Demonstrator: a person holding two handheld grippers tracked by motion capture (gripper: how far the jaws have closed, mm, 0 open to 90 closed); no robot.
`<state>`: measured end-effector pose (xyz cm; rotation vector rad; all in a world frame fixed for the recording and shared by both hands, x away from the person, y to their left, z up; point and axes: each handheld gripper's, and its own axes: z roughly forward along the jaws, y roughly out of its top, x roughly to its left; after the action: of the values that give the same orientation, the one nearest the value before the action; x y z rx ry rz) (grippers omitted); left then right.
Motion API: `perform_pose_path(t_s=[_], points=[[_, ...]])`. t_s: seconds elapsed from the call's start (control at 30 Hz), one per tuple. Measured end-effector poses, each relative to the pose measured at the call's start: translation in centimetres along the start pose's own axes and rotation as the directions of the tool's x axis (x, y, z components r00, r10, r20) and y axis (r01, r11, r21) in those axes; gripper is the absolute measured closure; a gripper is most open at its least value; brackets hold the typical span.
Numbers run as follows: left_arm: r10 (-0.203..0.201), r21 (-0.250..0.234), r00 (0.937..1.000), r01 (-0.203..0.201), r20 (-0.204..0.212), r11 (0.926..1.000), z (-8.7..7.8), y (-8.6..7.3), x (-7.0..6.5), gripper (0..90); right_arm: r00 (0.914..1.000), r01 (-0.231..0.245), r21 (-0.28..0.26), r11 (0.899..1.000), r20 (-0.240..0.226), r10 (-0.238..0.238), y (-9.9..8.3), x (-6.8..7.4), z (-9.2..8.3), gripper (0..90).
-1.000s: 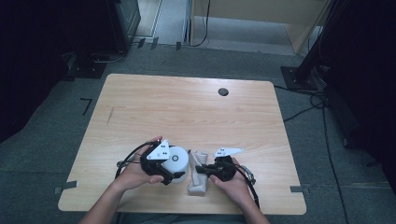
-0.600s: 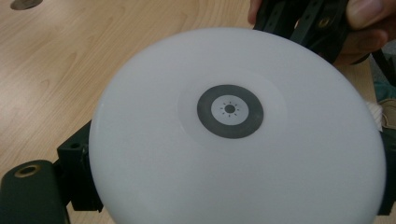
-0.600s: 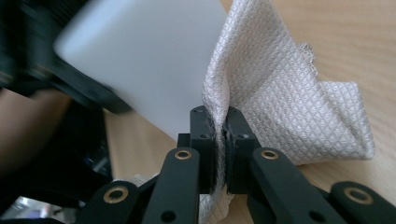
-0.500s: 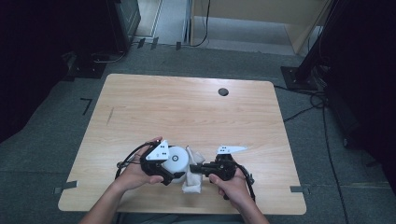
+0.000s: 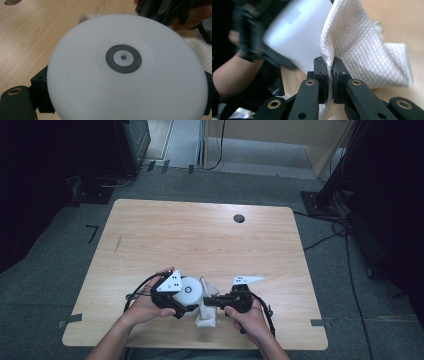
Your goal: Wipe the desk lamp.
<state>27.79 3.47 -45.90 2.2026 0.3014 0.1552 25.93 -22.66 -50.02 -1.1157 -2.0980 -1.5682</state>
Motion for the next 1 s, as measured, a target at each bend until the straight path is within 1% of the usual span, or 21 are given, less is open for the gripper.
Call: perform_pose_path(t_s=[0.03, 0.07, 0.13, 0.17, 0.2, 0.27, 0.33, 0.4, 0.47, 0.5, 0.53, 0.57, 0.6, 0.7, 0.73, 0.77, 0.83, 0.87, 0.97, 1.0], points=[[-0.001, 0.0, 1.0, 0.001, 0.0, 1.0, 0.0, 0.0, 0.0, 8.8, 0.9992, -0.04, 0.022, 0.999, -0.001, 0.04, -0.4, -0.7, 0.3, 84.7], [-0.001, 0.0, 1.0, 0.001, 0.0, 1.0, 0.0, 0.0, 0.0, 8.8, 0.9982, -0.06, 0.04, 0.997, 0.003, 0.06, -0.7, -1.1, 0.6, 84.7], [-0.001, 0.0, 1.0, 0.001, 0.001, 1.0, 0.0, 0.0, 0.0, 8.8, 0.9962, -0.084, 0.071, 0.994, 0.028, 0.082, -1.2, -1.8, 1.2, 84.7], [-0.001, 0.0, 1.0, 0.001, 0.001, 1.0, 0.0, 0.0, 0.0, 8.8, 0.9958, -0.088, 0.077, 0.993, 0.031, 0.086, -1.3, -2.0, 1.3, 84.7], [-0.003, 0.0, 1.0, 0.003, 0.001, 1.0, 0.0, 0.0, 0.0, 8.8, 0.9959, -0.084, 0.081, 0.993, 0.041, 0.081, -1.3, -2.1, 1.3, 84.7], [-0.004, -0.001, 1.0, 0.004, 0.002, 1.0, 0.0, 0.0, 0.0, 8.8, 0.9962, -0.059, 0.095, 0.994, 0.069, 0.053, -1.3, -1.9, 1.5, 84.7], [-0.004, -0.001, 1.0, 0.004, 0.002, 1.0, 0.0, 0.0, 0.0, 8.8, 0.9959, -0.05, 0.095, 0.994, 0.08, 0.043, -1.3, -1.8, 1.5, 84.7], [-0.004, -0.001, 1.0, 0.004, 0.002, 1.0, 0.0, 0.0, 0.0, 8.8, 0.9947, -0.026, 0.088, 0.996, 0.101, 0.017, -1.1, -1.2, 1.4, 84.8], [-0.004, -0.002, 1.0, 0.004, 0.002, 1.0, 0.0, 0.0, 0.0, 8.8, 0.9942, 0.013, 0.062, 0.998, 0.106, -0.019, -0.6, -0.3, 1.0, 84.8], [-0.004, -0.002, 1.0, 0.004, 0.002, 1.0, 0.0, 0.0, 0.0, 8.8, 0.9942, 0.013, 0.062, 0.998, 0.106, -0.019, -0.6, -0.3, 1.0, 84.8], [-0.005, -0.002, 1.0, 0.005, 0.003, 1.0, 0.0, 0.0, 0.0, 8.8, 0.9945, 0.027, 0.042, 0.999, 0.1, -0.031, -0.3, 0.0, 0.7, 84.7], [-0.005, -0.003, 1.0, 0.005, 0.004, 1.0, 0.1, -0.1, 0.0, 8.8, 0.9959, 0.047, -0.007, 0.999, 0.078, -0.046, 0.4, 0.9, 0.0, 84.8], [-0.006, -0.003, 1.0, 0.006, 0.004, 1.0, 0.1, 0.0, 0.0, 8.8, 0.994, 0.094, -0.055, 0.994, 0.061, -0.091, 1.2, 2.1, -0.8, 84.8], [-0.006, -0.005, 1.0, 0.006, 0.006, 1.0, 0.1, 0.0, 0.0, 8.7, 0.989, 0.142, -0.09, 0.986, 0.056, -0.137, 1.8, 3.2, -1.6, 84.8], [-0.006, -0.005, 1.0, 0.006, 0.005, 1.0, 0.1, 0.0, 0.0, 8.8, 0.9855, 0.166, -0.106, 0.981, 0.054, -0.161, 2.0, 3.6, -1.8, 84.8], [-0.006, -0.005, 1.0, 0.006, 0.005, 1.0, 0.1, 0.0, 0.0, 8.7, 0.9834, 0.178, -0.108, 0.978, 0.054, -0.173, 2.1, 3.7, -1.8, 84.8], [-0.006, -0.005, 1.0, 0.006, 0.005, 1.0, 0.1, 0.0, 0.0, 8.7, 0.9826, 0.182, -0.099, 0.978, 0.054, -0.178, 2.0, 3.6, -1.8, 84.8], [-0.006, -0.005, 1.0, 0.006, 0.005, 1.0, 0.2, 0.0, 0.0, 8.7, 0.9871, 0.154, -0.066, 0.986, 0.054, -0.151, 1.6, 2.7, -1.4, 84.7], [-0.006, -0.005, 1.0, 0.006, 0.006, 1.0, 0.2, 0.0, 0.0, 8.7, 0.9913, 0.108, 0.013, 0.994, 0.075, -0.109, 0.5, 1.1, -0.3, 84.7], [-0.006, -0.004, 1.0, 0.006, 0.005, 1.0, 0.2, 0.0, 0.0, 8.7, 0.9928, 0.076, 0.044, 0.996, 0.089, -0.08, -0.1, 0.2, 0.3, 84.7]])
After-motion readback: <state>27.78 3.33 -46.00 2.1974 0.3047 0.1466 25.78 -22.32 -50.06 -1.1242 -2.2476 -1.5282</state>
